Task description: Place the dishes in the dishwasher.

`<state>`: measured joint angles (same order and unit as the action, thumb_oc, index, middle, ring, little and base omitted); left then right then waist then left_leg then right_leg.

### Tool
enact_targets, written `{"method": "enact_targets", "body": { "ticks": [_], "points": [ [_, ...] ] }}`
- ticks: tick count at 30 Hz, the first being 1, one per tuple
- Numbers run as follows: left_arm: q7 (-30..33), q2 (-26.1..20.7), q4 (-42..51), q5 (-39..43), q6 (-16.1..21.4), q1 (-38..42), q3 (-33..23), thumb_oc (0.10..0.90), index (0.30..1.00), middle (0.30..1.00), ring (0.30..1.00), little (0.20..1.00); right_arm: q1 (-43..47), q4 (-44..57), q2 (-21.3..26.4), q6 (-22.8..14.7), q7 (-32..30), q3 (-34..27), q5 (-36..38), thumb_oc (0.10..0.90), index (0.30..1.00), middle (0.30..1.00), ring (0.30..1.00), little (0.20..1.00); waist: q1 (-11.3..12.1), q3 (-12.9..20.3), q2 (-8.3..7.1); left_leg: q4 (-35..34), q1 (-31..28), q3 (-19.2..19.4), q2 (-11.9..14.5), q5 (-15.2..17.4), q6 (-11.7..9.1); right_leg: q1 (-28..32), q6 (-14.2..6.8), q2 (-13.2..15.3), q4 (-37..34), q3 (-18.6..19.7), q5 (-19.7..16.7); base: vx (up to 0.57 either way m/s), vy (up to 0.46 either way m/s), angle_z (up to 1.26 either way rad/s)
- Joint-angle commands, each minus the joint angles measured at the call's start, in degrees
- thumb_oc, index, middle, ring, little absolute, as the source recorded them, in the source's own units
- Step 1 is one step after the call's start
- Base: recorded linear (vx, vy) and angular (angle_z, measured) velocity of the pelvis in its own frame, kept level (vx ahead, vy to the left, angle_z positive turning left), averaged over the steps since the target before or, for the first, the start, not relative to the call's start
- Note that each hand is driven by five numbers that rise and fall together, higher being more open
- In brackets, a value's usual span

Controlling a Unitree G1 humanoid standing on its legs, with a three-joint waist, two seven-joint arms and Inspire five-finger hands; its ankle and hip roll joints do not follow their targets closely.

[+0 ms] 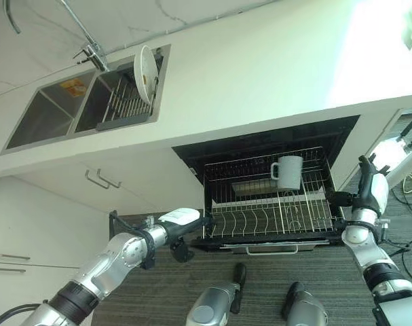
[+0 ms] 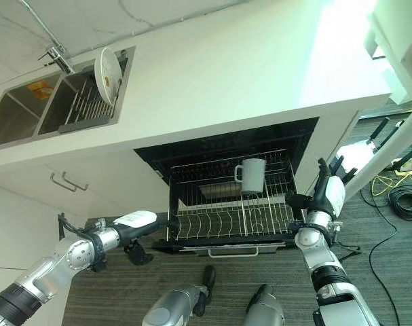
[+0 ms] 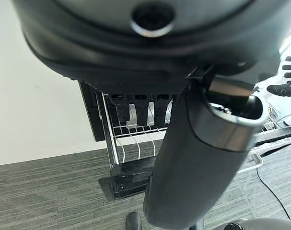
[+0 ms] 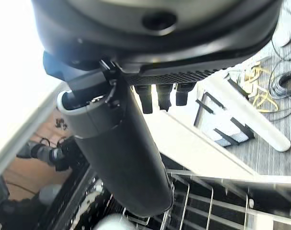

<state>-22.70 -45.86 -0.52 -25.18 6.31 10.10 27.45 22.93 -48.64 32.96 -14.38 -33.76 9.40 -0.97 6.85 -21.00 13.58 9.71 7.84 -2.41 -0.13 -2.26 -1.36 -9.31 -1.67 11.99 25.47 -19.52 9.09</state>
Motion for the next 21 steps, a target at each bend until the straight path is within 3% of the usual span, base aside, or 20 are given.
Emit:
{"method": "enact_targets", "body": {
  "ticks": [1, 8, 15, 18, 21],
  "points": [
    [3.5, -0.6, 3.0, 0.4, 1.2, 1.2, -3.0, 0.8, 0.9, 0.9, 0.9, 0.9, 2.1, 4.7, 2.2, -8.0, -1.3, -1.6, 1.3, 0.8, 0.9, 0.9, 0.9, 0.9, -0.1, 1.6, -0.7, 7.5, 1.1, 0.9, -0.6, 11.3, 1.5, 5.7, -5.1, -2.0, -8.3, 4.7, 1.1, 0.0, 0.0, 0.0],
    [3.3, -0.4, 3.3, 0.0, 1.1, 1.1, -2.8, 0.8, 0.9, 0.9, 0.9, 0.9, 1.7, 5.3, 1.5, -8.9, 0.3, -1.9, 4.1, 0.8, 0.9, 0.9, 0.9, 0.9, -0.2, 1.7, -0.7, 7.5, 0.9, 0.9, -0.7, 11.4, 1.6, 5.9, -5.1, -2.1, -8.3, 4.7, 1.2, 0.0, 0.0, 0.0],
    [3.2, -0.1, 3.4, -0.4, 0.8, 0.1, -3.5, 0.8, 0.9, 0.9, 0.9, 0.9, 0.6, 6.1, 0.3, -12.3, 0.1, -3.2, 9.5, 0.8, 0.9, 0.9, 0.9, 0.9, -0.3, 1.9, -0.68, 7.5, 0.4, 1.1, -0.5, 11.6, 1.6, 6.3, -5.0, -2.1, -8.3, 4.7, 1.4, 0.01, 0.001, 0.0],
    [3.3, 0.3, 3.5, -0.6, 0.3, -0.6, -3.8, 0.8, 0.9, 0.9, 0.9, 0.9, -0.1, 7.9, -0.7, -15.6, 1.2, -4.3, 13.8, 0.8, 0.9, 0.9, 0.9, 0.9, -0.5, 2.3, -0.68, 7.5, 0.1, 1.2, -0.4, 11.7, 1.6, 6.6, -5.0, -2.2, -8.3, 4.8, 1.6, 0.03, 0.013, -0.05],
    [4.9, 1.3, 4.0, -1.0, -0.4, -2.8, -5.3, 0.8, 0.9, 0.9, 0.9, 0.9, -2.7, 15.1, -3.5, -23.2, 5.8, -6.9, 22.6, 0.8, 0.9, 0.9, 0.9, 0.9, -1.0, 2.8, -0.75, 7.5, -0.2, 1.4, -0.3, 12.0, 1.7, 7.1, -4.9, -2.4, -8.3, 5.0, 2.0, 0.01, 0.005, -0.01]
  ]
}}
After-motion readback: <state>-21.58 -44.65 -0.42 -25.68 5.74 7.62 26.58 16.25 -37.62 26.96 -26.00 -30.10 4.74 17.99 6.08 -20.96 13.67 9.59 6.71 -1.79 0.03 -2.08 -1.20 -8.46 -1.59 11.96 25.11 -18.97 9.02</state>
